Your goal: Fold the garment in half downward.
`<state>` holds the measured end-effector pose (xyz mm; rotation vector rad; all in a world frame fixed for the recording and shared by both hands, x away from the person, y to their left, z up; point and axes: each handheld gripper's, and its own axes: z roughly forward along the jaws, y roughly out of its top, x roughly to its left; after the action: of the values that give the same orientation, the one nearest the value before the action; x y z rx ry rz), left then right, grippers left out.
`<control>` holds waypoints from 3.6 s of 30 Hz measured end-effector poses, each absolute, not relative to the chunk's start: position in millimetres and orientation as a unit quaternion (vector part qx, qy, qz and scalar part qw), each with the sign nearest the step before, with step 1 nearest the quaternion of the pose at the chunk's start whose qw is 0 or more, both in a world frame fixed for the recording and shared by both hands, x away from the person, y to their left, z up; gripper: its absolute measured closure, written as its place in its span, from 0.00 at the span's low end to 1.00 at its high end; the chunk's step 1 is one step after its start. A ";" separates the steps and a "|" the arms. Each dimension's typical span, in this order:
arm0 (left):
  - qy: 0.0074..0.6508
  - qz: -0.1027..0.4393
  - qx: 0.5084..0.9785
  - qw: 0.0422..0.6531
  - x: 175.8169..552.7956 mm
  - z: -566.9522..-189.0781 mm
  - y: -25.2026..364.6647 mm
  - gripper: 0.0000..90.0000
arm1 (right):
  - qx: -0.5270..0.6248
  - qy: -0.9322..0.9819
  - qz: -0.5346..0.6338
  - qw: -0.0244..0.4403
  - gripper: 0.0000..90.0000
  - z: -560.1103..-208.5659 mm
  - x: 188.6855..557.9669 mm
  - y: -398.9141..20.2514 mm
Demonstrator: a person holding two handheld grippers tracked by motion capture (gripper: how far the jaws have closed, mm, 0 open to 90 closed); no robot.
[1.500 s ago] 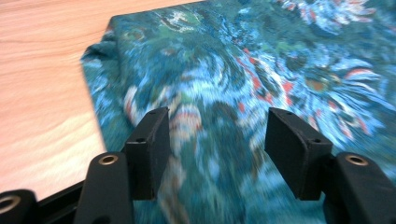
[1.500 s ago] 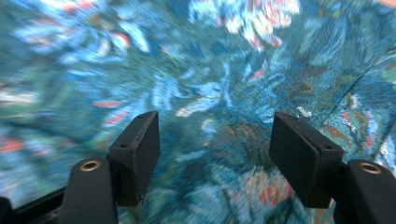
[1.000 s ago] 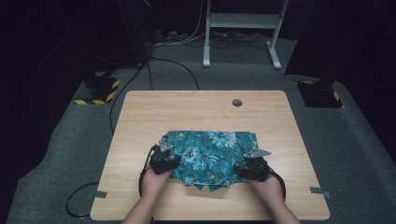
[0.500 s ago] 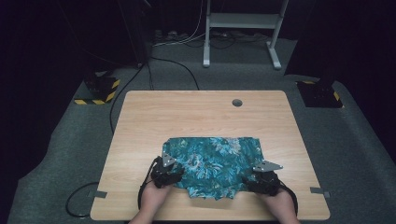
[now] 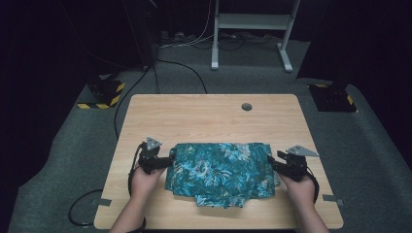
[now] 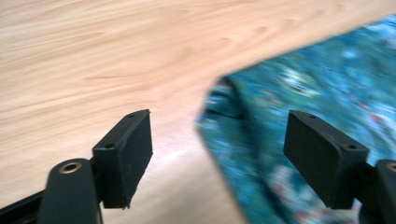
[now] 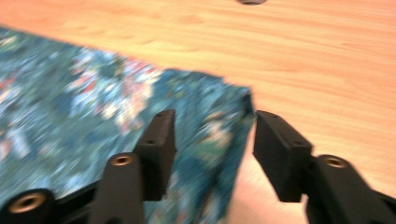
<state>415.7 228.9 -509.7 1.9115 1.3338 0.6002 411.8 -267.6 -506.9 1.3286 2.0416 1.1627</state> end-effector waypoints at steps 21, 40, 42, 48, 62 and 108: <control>0.483 0.221 0.771 0.350 449.1 -538.3 197.0 0.68 | 0.506 0.737 0.400 0.205 0.54 -521.0 437.9 -256.9; 0.551 0.196 0.702 0.407 449.7 -536.1 212.9 0.99 | 0.522 0.714 0.423 0.194 0.75 -525.6 446.0 -257.3; 0.561 0.183 0.689 0.420 450.8 -535.6 217.3 0.98 | 0.524 0.713 0.421 0.199 0.75 -524.8 446.9 -256.6; 0.605 0.145 0.639 0.451 457.9 -534.9 238.7 0.85 | 0.522 0.714 0.422 0.199 0.72 -523.5 447.2 -254.5; 0.535 0.188 0.728 0.386 461.3 -539.4 199.3 0.77 | 0.523 0.718 0.416 0.195 0.66 -528.3 446.1 -250.5; 0.557 0.159 0.707 0.406 455.1 -540.3 194.6 0.75 | 0.489 0.759 0.365 0.226 0.78 -535.6 469.7 -230.2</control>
<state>455.1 194.6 -540.3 1.7823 1.4063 0.4006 469.7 -230.2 -535.6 1.3492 2.0939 1.0061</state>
